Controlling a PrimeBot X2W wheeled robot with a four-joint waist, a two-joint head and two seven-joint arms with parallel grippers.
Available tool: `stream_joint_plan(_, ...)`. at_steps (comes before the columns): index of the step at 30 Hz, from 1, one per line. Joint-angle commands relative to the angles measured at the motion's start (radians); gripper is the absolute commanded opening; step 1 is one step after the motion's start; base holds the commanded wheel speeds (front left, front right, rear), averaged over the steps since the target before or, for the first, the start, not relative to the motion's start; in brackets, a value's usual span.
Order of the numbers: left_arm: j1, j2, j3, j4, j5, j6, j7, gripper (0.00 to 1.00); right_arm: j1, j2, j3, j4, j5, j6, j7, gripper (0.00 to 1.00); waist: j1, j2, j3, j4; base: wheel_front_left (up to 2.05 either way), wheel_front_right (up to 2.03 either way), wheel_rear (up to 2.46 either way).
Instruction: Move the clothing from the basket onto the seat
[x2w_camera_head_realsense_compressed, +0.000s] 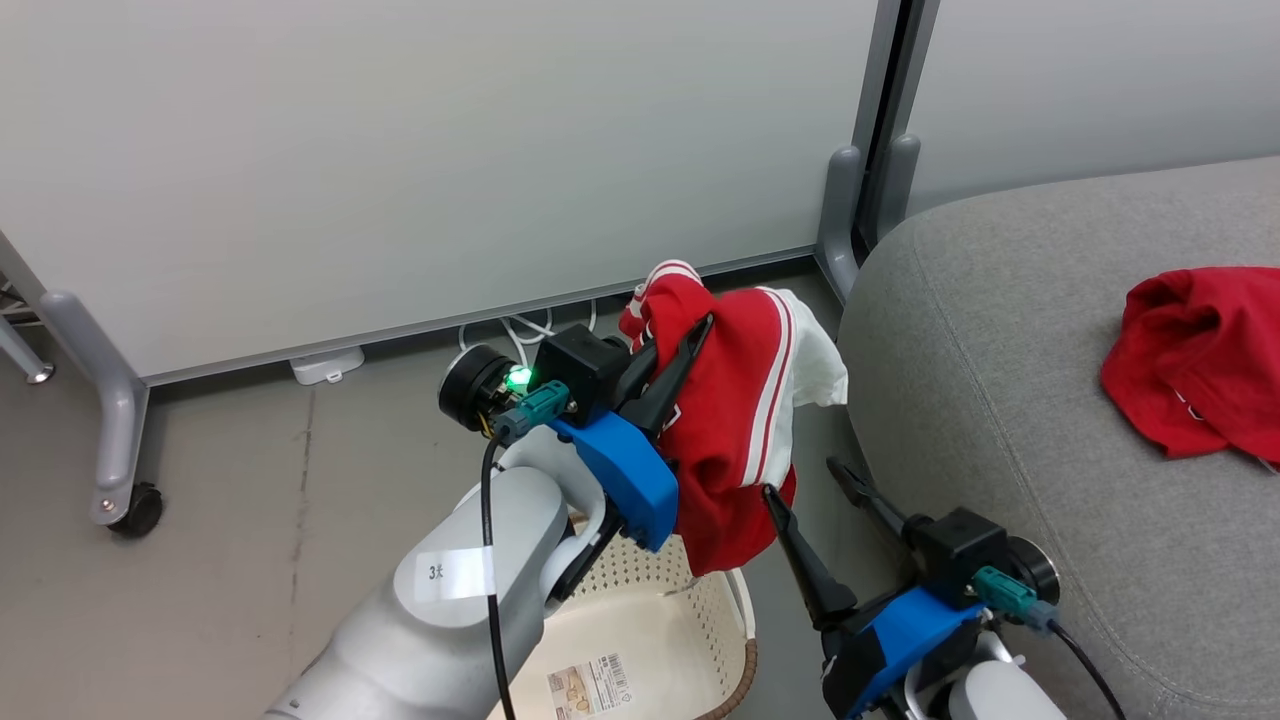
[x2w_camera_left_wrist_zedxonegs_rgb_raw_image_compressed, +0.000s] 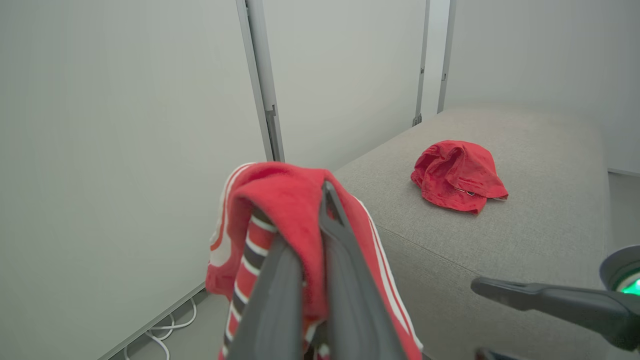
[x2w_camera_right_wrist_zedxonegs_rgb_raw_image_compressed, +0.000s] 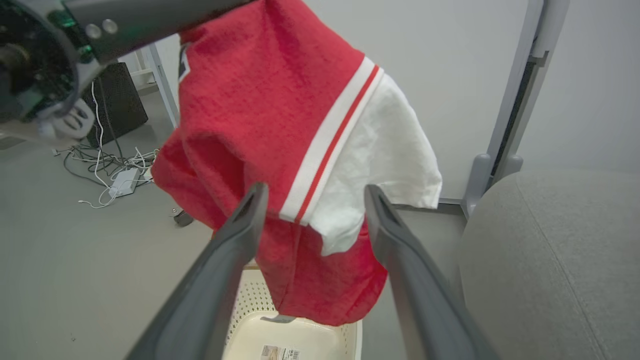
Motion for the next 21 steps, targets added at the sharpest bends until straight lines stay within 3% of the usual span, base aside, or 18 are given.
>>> stream_joint_plan(1, 0.002, -0.001, 0.004, -0.004, -0.003, -0.001, -0.005, 0.0, -0.021, -0.005, 0.012, 0.007, -0.001, 0.0, -0.002, 1.0, 0.0001, -0.0001, 0.002, 0.0, 0.0, 0.0, 0.0)
stream_joint_plan(9, -0.011, -0.003, 0.012, -0.011, 0.004, -0.001, -0.005, 0.0, -0.111, -0.009, 0.092, 0.088, -0.005, 0.0, -0.005, 1.0, 0.0001, -0.0001, 0.017, 0.006, 0.0, 0.0, 0.0)
stream_joint_plan(21, -0.019, -0.008, -0.012, -0.029, -0.013, -0.001, -0.005, 0.0, -0.286, 0.004, 0.139, 0.314, 0.025, 0.0, -0.072, 1.0, 0.0001, -0.0001, 0.022, 0.027, 0.0, 0.0, 0.0)
